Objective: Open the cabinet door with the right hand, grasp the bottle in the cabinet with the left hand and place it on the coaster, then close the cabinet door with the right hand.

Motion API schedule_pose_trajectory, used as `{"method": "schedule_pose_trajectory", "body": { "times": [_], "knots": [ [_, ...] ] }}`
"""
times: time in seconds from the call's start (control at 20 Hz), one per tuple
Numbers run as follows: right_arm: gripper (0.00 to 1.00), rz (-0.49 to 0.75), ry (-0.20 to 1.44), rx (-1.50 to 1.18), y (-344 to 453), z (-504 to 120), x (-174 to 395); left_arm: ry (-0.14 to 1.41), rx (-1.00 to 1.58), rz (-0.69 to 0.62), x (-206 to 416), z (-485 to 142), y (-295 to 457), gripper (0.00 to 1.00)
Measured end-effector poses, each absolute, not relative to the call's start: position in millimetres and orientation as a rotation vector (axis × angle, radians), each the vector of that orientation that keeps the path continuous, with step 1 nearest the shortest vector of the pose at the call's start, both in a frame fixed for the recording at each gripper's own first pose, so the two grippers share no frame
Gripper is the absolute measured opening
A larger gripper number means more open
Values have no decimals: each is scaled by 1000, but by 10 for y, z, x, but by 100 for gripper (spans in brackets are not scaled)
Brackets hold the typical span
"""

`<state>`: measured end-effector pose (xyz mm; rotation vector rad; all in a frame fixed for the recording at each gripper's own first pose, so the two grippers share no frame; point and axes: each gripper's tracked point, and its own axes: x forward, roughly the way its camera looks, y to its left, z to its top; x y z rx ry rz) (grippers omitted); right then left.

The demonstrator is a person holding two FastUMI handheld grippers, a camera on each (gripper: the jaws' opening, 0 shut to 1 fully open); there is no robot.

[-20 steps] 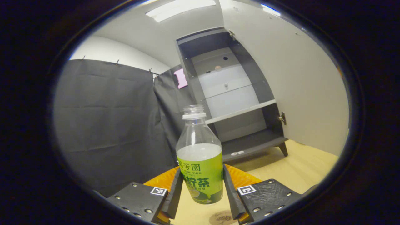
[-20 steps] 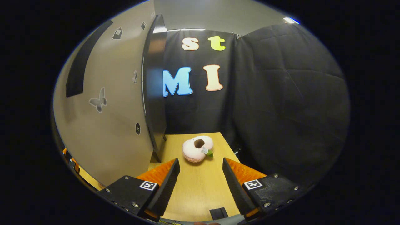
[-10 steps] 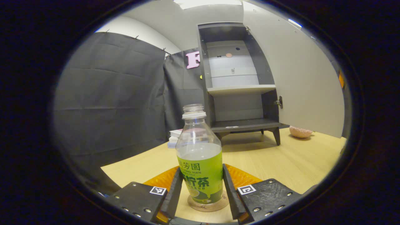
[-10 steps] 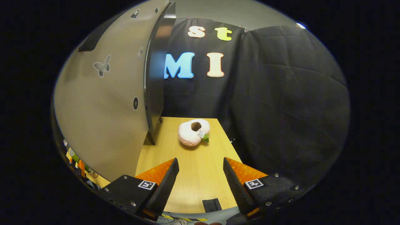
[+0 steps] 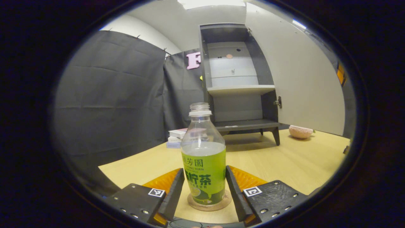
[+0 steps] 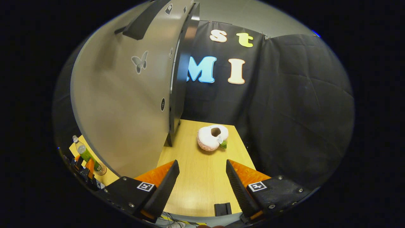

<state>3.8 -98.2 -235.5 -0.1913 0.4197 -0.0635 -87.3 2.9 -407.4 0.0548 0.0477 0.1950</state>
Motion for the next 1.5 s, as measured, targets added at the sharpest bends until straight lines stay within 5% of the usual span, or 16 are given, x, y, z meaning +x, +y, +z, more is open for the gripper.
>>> {"method": "schedule_pose_trajectory", "body": {
  "times": [0.25, 0.3, 0.5, 0.8, 0.9, 1.05, 1.15, 1.5],
  "knots": [
    [93, -80, 449, -181, -1094, -2489, -70, 47, 61, 182, -952, -3935, 0, 70],
    [93, -81, 451, -181, -1101, -2502, -83, 48, 63, 184, -949, -3911, 23, 78],
    [93, -60, 456, -181, -1044, -2561, -107, 34, 79, 185, -945, -3647, -17, 78],
    [95, -55, 438, -145, -1041, -2570, -112, -27, 139, 169, -948, -2917, 0, 78],
    [95, -64, 435, -105, -1061, -2582, -110, -41, 146, 162, -964, -2610, -31, 70],
    [95, -88, 422, -65, -1074, -2584, -67, -85, 160, 176, -1018, -2125, -59, 78],
    [95, -92, 408, -49, -1058, -2558, -58, -132, 225, 197, -1066, -1693, -63, 70],
    [95, -148, 247, -59, -1174, -1732, -32, -171, 203, 89, -890, -791, -396, 76]
  ]
}}
